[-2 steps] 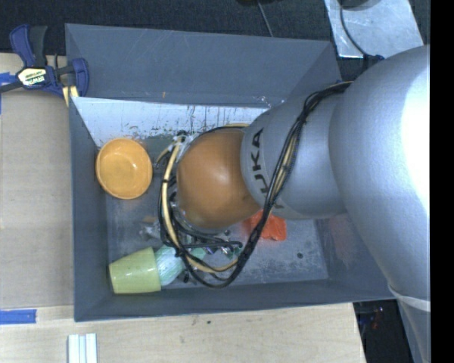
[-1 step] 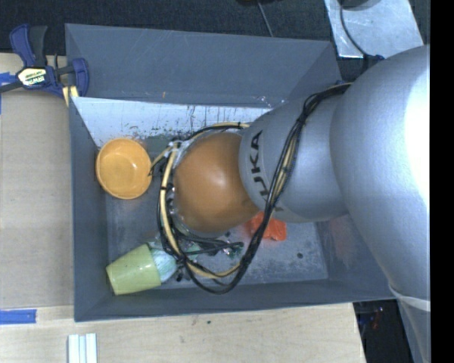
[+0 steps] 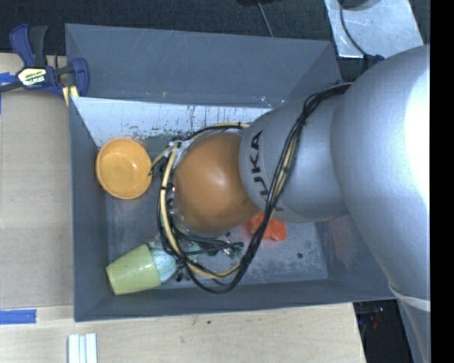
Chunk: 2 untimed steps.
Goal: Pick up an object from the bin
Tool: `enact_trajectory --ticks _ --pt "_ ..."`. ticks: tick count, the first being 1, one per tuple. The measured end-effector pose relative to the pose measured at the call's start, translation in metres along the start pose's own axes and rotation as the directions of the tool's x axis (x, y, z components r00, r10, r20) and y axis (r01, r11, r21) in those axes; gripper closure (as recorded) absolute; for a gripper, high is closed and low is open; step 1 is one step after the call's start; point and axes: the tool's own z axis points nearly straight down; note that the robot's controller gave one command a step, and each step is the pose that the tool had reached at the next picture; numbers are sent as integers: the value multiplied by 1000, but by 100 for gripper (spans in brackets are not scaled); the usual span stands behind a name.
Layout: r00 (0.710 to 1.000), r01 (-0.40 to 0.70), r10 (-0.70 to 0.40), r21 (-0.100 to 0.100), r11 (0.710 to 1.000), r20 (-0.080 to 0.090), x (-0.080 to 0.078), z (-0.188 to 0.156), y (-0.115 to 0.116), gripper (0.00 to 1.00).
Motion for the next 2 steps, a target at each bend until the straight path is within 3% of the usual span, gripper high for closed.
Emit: enact_trajectory --ticks 2 --pt "1000 -4 4 -1 1000 -1 0 -56 0 100"
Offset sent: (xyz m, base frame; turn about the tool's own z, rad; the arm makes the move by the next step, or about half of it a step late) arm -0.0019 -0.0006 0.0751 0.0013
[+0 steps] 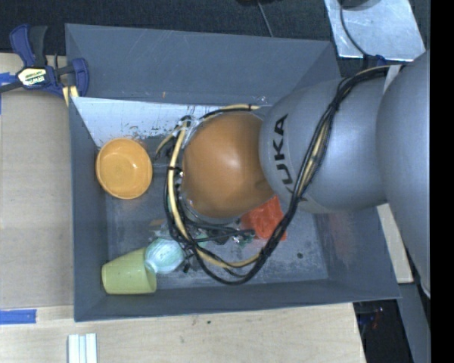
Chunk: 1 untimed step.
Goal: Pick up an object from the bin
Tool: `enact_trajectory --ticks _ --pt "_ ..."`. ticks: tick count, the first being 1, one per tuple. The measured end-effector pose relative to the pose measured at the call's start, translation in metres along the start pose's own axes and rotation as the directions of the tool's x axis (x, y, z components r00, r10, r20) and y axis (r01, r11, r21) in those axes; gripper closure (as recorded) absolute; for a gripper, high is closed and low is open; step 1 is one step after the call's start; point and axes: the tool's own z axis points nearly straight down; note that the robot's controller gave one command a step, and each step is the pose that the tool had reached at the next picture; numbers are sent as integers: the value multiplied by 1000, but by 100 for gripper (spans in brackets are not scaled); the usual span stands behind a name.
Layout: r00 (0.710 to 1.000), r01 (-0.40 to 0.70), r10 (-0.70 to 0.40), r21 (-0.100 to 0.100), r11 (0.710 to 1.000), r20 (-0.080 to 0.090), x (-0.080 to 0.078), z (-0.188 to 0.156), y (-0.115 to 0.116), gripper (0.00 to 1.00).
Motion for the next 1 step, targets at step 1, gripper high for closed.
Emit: enact_trajectory --ticks 1 --pt "1000 -1 1 -3 1000 -4 1 -30 1 100"
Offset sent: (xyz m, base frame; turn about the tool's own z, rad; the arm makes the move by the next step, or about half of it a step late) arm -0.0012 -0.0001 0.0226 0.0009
